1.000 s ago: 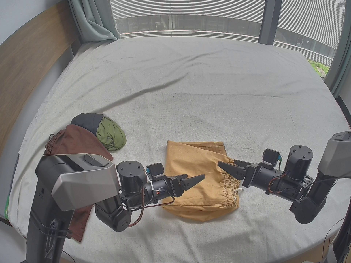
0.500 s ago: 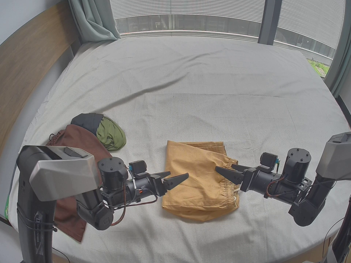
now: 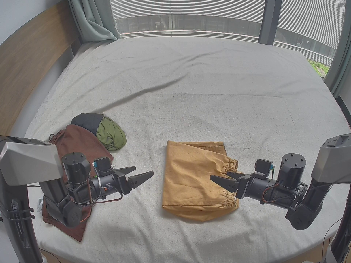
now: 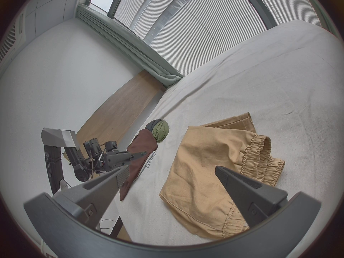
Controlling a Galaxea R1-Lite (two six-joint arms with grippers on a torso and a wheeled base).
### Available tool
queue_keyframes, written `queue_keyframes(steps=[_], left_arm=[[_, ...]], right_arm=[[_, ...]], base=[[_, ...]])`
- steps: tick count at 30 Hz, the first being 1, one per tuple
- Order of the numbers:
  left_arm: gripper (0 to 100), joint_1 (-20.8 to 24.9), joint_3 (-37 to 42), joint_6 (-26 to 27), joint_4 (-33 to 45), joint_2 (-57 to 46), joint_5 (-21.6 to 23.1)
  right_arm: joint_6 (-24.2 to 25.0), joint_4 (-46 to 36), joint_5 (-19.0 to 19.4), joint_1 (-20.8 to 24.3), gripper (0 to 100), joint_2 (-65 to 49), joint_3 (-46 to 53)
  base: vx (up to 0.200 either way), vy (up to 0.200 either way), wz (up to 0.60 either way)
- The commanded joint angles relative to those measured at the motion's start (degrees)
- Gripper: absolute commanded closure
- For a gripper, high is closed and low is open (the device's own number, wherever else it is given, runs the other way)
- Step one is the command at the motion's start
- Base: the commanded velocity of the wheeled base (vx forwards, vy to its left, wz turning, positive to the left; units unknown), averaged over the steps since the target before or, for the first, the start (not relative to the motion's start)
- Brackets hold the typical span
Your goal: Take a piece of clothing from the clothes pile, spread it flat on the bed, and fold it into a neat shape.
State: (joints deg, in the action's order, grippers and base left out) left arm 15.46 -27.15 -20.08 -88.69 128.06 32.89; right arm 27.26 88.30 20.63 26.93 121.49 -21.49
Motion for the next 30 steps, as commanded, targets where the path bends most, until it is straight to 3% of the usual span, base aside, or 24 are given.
queue_keyframes(steps=[1,3,4,7,12,15,20,26,30], left_arm=[[0,-4.1,4.1,5.9,0.0,-3.3,0.9],[0,-4.6,4.4,7.2,0.0,-3.3,0.9],[0,-7.0,5.0,13.0,0.0,-3.3,2.5],[0,-10.6,5.4,19.5,0.0,-3.4,4.3],[0,-14.3,6.2,20.0,0.0,-6.0,4.8],[0,-19.9,7.0,20.9,0.0,-8.1,9.3],[0,-25.4,9.0,22.6,0.0,-9.8,16.9],[0,-25.7,8.6,29.9,0.0,-5.4,17.5],[0,-24.1,9.4,31.0,0.0,-4.3,17.6]], right_arm=[[0.0,0.0,0.0,0.2,0,0.6,0.6],[0.0,0.0,0.0,0.2,0,0.6,0.7],[0.0,0.0,0.0,0.2,0,0.6,0.7],[0.0,0.0,0.0,0.1,0,0.5,0.8],[0.0,0.0,0.0,0.1,0,0.5,0.8],[0.0,0.0,0.0,0.3,0,0.6,1.0],[0.0,0.0,0.0,0.7,0,0.7,1.1],[0.0,0.0,0.0,0.5,0,0.7,1.2],[0.1,0.0,0.0,0.1,0,0.7,1.6]], base=[[0.0,0.0,0.0],[0.0,0.0,0.0],[0.0,0.0,0.0],[0.0,0.0,0.0],[0.0,0.0,0.0],[0.0,0.0,0.0],[0.0,0.0,0.0],[0.0,0.0,0.0],[0.0,0.0,0.0]])
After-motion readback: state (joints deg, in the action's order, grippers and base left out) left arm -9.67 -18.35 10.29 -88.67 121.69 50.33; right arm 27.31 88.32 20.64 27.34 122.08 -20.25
